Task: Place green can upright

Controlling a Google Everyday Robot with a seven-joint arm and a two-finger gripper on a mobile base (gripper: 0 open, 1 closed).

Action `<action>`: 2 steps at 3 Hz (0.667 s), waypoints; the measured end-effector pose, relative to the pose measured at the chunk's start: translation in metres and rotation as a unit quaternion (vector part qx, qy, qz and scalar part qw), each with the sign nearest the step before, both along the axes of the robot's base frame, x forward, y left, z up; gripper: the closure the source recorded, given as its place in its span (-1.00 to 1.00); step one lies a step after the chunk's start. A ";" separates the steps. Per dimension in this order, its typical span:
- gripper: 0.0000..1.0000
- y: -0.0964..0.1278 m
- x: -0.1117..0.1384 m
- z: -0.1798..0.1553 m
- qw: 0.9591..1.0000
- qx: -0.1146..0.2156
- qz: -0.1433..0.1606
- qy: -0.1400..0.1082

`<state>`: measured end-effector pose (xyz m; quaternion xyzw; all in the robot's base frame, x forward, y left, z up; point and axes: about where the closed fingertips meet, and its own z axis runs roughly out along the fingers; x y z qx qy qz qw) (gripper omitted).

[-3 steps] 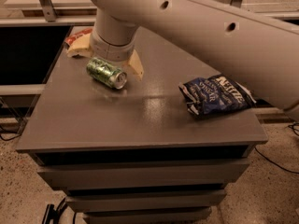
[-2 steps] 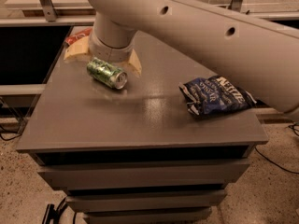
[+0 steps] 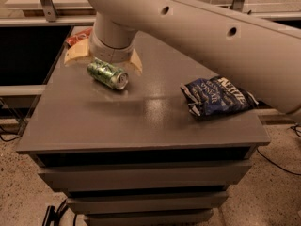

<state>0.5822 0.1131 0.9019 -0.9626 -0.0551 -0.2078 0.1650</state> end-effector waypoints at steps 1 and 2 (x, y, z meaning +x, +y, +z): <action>-1.00 0.004 0.012 0.002 0.999 -0.015 0.025 -0.028; -1.00 0.006 0.030 0.004 0.996 -0.036 0.060 -0.059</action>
Offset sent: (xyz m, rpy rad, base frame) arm 0.0552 0.0082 0.0065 -0.1263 -0.2048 0.2184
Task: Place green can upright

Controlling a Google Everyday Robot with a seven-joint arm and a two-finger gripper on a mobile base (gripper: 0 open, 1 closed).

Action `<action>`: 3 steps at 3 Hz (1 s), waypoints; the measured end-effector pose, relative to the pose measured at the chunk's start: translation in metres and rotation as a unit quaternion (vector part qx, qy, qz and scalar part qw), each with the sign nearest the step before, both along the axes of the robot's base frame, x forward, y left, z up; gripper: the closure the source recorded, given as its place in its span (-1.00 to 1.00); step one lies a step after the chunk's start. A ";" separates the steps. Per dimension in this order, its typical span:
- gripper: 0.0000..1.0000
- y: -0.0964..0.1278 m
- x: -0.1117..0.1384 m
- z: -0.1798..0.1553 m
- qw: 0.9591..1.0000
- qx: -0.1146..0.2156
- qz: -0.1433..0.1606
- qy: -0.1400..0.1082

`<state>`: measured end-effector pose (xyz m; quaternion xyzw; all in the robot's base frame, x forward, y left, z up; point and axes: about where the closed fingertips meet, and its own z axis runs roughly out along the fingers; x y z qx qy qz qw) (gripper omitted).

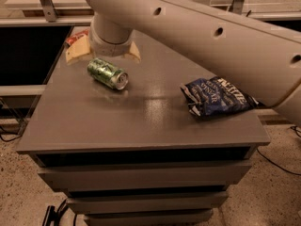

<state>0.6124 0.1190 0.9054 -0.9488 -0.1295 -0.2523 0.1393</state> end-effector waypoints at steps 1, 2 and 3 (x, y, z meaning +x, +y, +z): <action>-1.00 0.001 0.017 -0.003 0.999 -0.029 0.035 -0.025; -1.00 -0.003 0.034 -0.010 0.996 -0.056 0.064 -0.036; -1.00 -0.006 0.043 -0.020 0.991 -0.090 0.091 -0.042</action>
Offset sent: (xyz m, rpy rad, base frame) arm 0.0553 -0.0100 -0.0183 -0.1817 -0.1029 0.2041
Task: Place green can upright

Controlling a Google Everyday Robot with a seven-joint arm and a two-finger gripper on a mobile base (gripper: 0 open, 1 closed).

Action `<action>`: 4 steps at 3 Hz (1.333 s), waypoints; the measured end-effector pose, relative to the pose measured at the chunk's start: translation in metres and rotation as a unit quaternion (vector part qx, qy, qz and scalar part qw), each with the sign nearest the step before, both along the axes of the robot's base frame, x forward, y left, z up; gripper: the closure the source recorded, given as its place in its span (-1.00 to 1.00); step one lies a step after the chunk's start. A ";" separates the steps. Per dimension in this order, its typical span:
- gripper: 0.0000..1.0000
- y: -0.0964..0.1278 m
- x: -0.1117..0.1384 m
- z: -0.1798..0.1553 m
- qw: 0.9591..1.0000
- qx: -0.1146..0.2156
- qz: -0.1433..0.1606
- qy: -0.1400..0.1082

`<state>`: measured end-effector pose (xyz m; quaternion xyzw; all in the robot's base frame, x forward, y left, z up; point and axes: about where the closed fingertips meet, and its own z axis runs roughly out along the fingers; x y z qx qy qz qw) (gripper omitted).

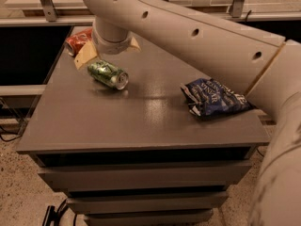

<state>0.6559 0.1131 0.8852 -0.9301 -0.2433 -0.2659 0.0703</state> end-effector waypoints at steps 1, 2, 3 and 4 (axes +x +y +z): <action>-1.00 -0.003 0.003 -0.011 0.999 -0.025 0.020 0.001; -1.00 -0.003 -0.003 -0.020 0.999 -0.035 0.034 0.007; -1.00 0.000 -0.010 -0.029 0.998 -0.039 0.050 0.013; -1.00 0.003 -0.014 -0.032 0.996 -0.043 0.073 0.014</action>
Offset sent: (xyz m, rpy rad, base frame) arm -0.0099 -0.0040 -0.0294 -0.0902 0.0269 0.1046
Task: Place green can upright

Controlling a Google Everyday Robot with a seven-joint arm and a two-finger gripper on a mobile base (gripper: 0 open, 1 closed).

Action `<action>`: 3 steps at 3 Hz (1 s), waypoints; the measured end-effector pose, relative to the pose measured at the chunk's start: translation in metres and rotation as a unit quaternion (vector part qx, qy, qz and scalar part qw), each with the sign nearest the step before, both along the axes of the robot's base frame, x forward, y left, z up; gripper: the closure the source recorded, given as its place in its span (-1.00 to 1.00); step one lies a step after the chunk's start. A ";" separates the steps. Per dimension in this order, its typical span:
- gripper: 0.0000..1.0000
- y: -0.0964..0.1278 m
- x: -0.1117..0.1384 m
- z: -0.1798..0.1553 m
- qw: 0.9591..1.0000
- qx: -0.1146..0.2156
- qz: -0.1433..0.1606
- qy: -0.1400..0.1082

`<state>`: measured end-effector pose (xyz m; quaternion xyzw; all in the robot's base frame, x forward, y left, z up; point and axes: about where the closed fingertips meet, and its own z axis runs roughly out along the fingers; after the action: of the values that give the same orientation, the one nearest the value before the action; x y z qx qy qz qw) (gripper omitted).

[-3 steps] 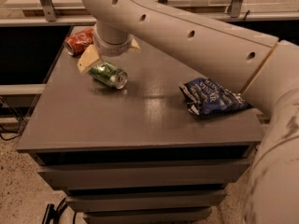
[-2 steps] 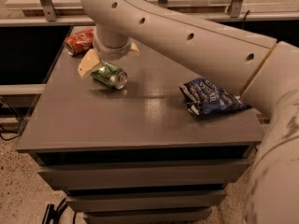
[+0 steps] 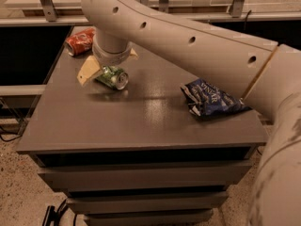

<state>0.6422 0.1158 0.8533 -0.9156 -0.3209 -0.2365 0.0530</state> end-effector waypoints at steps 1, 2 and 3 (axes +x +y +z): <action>-1.00 0.000 -0.004 -0.003 1.000 -0.010 0.027 0.006; -1.00 -0.002 -0.006 -0.002 0.999 -0.021 0.042 0.011; -1.00 -0.006 -0.010 -0.002 0.997 -0.039 0.056 0.021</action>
Offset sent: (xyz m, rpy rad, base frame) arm -0.0085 -0.0068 0.0016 -0.0681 0.0307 0.1205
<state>0.6327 0.1096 0.8515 -0.9022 -0.3796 -0.2012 0.0368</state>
